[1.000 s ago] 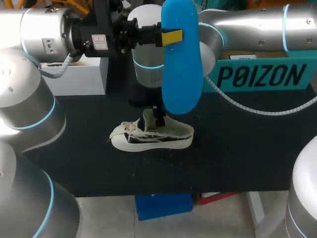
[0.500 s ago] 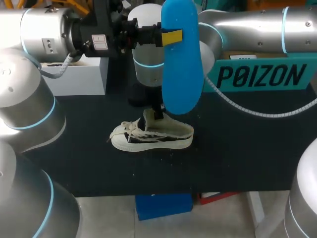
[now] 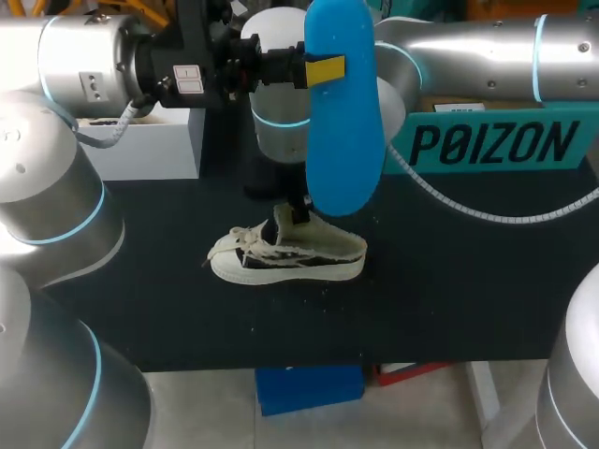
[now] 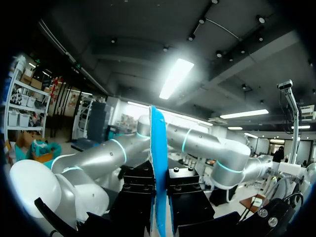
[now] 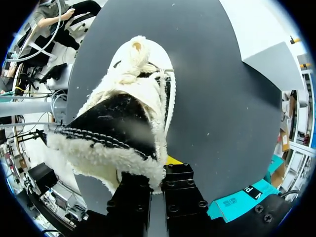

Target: Take the shoe out of the shoebox, open the shoe tongue, remove and reinsert the insole, then place the shoe into the shoebox

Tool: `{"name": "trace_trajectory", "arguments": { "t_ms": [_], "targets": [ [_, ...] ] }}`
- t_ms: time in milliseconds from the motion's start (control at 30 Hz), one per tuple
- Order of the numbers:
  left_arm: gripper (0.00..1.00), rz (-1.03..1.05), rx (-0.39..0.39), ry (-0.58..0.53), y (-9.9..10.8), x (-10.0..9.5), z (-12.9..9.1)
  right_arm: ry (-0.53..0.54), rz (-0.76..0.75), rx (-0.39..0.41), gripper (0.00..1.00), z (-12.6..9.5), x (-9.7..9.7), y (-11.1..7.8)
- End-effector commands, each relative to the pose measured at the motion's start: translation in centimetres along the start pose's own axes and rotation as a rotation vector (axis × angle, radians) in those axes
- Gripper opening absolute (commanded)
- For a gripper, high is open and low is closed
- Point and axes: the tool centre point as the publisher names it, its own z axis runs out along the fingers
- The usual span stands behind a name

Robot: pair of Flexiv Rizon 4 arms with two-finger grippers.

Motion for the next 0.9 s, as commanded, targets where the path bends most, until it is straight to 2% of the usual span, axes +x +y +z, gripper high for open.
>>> {"name": "trace_trajectory", "arguments": {
  "t_ms": [33, 167, 333, 467, 633, 733, 900],
  "targets": [
    [0.00, -0.001, -0.001, -0.004, 0.1, 0.1, 0.1, -0.045, 0.067, 0.034, 0.00, -4.6, -0.3, -1.6],
    [0.00, -0.001, -0.001, -0.004, 0.1, 0.1, 0.1, -0.073, 0.210, 0.074, 0.00, -8.2, -1.8, -3.0],
    [0.00, -0.001, -0.001, -0.004, 0.1, 0.1, 0.1, -0.087, 0.448, 0.132, 0.00, -10.5, -3.2, -4.3],
    [0.00, -0.001, -0.001, -0.004, 0.1, 0.1, 0.1, -0.102, 0.707, 0.220, 0.00, -10.7, -3.6, -4.7],
    [0.00, -0.001, -0.001, -0.004, 0.1, 0.1, 0.1, -0.084, 1.192, 0.289, 0.00, -10.7, -3.9, -5.3],
    [0.00, -0.001, -0.001, -0.004, 0.1, 0.1, 0.1, -0.061, 1.362, 0.279, 0.00, -10.8, -3.1, -5.2],
    [0.00, -0.001, -0.001, -0.004, 0.1, 0.1, 0.1, -0.057, 1.537, 0.242, 0.00, -11.4, -1.8, -5.1]
  ]
}}
